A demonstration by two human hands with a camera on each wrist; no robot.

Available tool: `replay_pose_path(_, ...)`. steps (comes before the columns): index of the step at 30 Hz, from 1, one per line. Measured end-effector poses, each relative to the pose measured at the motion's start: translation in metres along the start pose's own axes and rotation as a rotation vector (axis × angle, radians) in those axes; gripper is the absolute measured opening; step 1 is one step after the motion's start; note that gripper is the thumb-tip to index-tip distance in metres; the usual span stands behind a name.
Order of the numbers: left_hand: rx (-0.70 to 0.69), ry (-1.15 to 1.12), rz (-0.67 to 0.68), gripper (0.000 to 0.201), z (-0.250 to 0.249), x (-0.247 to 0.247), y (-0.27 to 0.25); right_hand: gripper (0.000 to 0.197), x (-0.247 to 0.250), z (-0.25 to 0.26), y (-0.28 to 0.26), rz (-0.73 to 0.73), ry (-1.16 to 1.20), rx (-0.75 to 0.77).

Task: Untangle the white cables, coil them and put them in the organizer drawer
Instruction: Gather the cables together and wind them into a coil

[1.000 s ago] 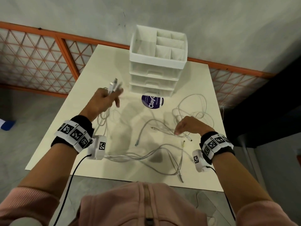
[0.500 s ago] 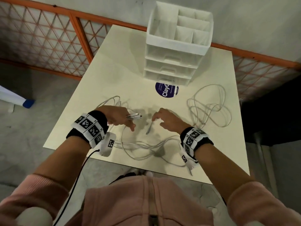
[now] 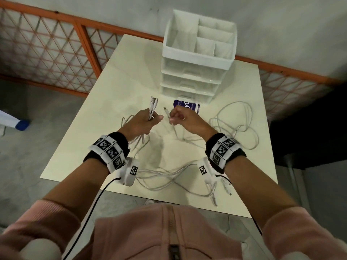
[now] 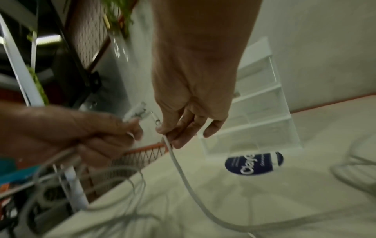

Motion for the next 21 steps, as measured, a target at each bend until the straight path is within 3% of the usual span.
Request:
replay_pose_path(3, -0.080, -0.114, -0.001, 0.023, -0.021, -0.011, 0.003, 0.020, 0.014, 0.027, -0.001, -0.063, 0.144, 0.030)
replay_pose_path(9, -0.112, -0.274, 0.071, 0.031, -0.040, -0.034, 0.009, 0.011, 0.030, 0.042, -0.008, -0.117, 0.309, 0.003)
replay_pose_path(12, -0.133, -0.200, 0.068, 0.031, -0.042, -0.033, 0.012, 0.009, 0.036, 0.041, -0.009, -0.142, 0.215, 0.023)
replay_pose_path(14, -0.137, -0.136, 0.016, 0.032, -0.043, -0.025, 0.013, 0.017, 0.038, 0.035, -0.011, -0.189, 0.101, 0.051)
replay_pose_path(16, -0.138, -0.166, -0.050, 0.031, -0.049, -0.015, 0.012, 0.033, 0.022, 0.018, -0.013, -0.106, 0.024, -0.037)
replay_pose_path(19, -0.160, -0.379, -0.099, 0.034, -0.059, -0.001, 0.011, 0.061, -0.007, -0.029, -0.029, 0.161, -0.161, -0.256)
replay_pose_path(21, -0.157, -0.410, -0.194, 0.038, -0.058, 0.016, 0.014, 0.061, 0.006, -0.054, -0.043, 0.150, -0.245, -0.331)
Point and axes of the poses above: each hand's wrist, its own y-axis towards the middle knuckle, its own x-axis out of the back of the hand, z = x × y, the point moved 8 cm from there along y, towards the middle knuckle, and after that the axes turned 11 degrees about y, right-handed, at the moved point
